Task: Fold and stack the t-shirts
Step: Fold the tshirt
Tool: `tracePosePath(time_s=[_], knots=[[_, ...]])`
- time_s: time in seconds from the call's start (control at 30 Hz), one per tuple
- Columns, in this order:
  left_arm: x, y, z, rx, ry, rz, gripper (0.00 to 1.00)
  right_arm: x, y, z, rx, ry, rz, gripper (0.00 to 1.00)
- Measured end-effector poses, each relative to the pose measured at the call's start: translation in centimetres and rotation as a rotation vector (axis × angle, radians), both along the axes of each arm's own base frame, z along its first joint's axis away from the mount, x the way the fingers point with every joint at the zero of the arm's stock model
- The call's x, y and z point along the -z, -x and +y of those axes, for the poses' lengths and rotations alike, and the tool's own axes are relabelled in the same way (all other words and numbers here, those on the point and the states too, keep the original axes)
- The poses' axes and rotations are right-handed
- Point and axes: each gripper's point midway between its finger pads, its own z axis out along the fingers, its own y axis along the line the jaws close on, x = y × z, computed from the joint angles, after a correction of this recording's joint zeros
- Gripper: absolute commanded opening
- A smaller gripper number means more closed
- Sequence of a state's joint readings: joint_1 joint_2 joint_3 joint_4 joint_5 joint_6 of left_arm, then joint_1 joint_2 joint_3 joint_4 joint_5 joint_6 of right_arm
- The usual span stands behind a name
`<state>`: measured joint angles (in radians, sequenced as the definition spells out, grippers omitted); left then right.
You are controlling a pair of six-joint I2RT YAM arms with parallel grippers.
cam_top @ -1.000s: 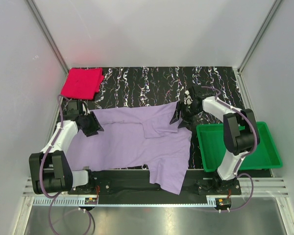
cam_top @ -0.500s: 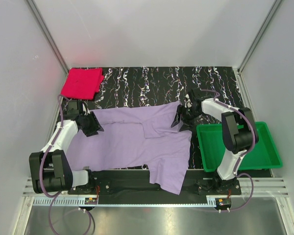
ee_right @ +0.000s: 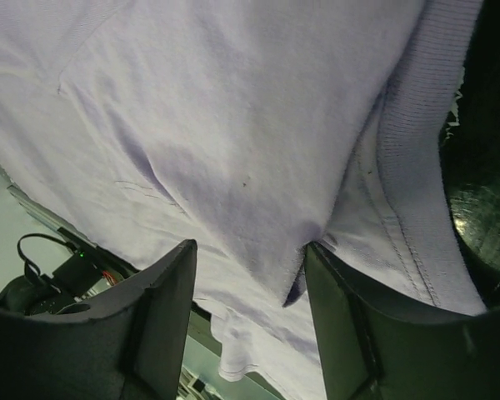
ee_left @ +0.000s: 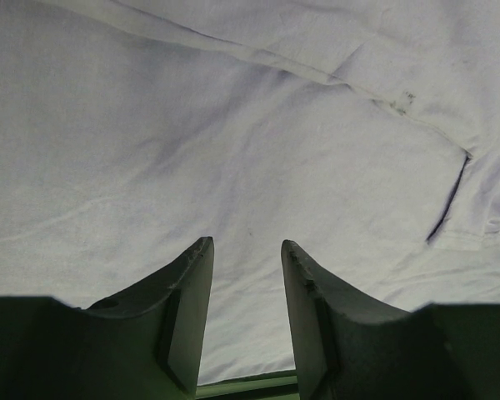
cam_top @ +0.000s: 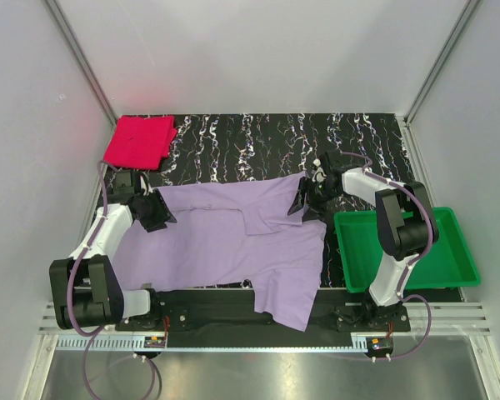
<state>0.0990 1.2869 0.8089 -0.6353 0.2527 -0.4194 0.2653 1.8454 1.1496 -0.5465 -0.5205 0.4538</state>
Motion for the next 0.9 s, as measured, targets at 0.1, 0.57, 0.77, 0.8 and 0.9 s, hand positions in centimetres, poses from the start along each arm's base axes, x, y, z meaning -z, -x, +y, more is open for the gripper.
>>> tracePosePath(time_s=[0.1, 0.57, 0.77, 0.8, 0.9], knots=[[0.0, 0.0, 0.0, -0.004, 0.002, 0.001, 0.44, -0.3, -0.1, 0.4, -0.005, -0.029, -0.006, 0.59], [-0.1, -0.1, -0.1, -0.022, 0.011, -0.001, 0.44, 0.4, 1.2, 0.9, 0.024, -0.076, 0.053, 0.01], [0.4, 0.0, -0.1, -0.028, 0.014, -0.001, 0.44, -2.1, 0.2, 1.2, 0.055, -0.109, 0.057, 0.0], [0.4, 0.1, -0.1, -0.03, 0.015, 0.0, 0.44, -2.6, -0.4, 1.1, 0.065, -0.114, 0.044, 0.03], [0.6, 0.2, -0.2, -0.036, 0.02, 0.001, 0.44, -4.1, -3.3, 0.4, 0.105, -0.127, -0.007, 0.27]])
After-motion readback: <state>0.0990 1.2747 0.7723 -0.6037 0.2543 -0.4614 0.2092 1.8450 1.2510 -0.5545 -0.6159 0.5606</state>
